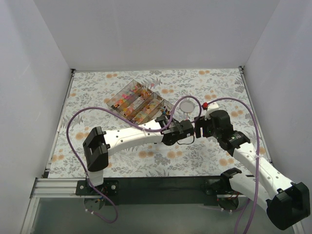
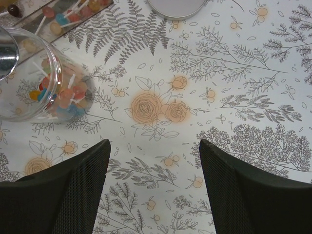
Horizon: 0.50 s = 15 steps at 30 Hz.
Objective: Pack the candies
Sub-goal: Place the fake candies in the packing bottle.
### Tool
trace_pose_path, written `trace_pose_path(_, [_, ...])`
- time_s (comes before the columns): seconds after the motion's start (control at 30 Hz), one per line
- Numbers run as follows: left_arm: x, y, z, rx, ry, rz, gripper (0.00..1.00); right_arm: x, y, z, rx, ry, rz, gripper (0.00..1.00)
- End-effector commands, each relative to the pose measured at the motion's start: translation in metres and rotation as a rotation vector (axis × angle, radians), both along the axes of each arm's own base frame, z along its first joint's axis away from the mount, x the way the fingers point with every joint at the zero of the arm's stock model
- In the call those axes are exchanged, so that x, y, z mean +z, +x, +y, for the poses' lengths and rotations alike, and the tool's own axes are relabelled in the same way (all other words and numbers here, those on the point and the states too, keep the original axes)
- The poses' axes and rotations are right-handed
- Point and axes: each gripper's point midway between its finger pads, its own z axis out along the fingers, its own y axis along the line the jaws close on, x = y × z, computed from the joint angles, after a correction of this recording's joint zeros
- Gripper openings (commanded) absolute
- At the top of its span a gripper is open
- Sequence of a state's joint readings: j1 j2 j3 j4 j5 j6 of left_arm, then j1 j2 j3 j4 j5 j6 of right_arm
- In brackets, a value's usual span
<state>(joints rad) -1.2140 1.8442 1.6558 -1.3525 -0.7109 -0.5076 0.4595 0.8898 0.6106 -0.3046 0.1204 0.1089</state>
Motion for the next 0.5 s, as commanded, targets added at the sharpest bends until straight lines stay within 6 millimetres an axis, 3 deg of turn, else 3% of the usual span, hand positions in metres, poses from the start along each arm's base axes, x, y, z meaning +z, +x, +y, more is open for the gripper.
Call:
trace_pose_path(0.0, [0.0083,-0.0012,0.0143,-0.038,0.081,-0.015,0.0,0.009,0.0052,0.0034,-0.004,0.034,-0.043,0.8])
trace_pose_path(0.47, [0.014,0.0042,0.0168,-0.085,0.139,-0.036,0.0,0.0058,0.004,0.0043,-0.004,0.045,-0.042,0.79])
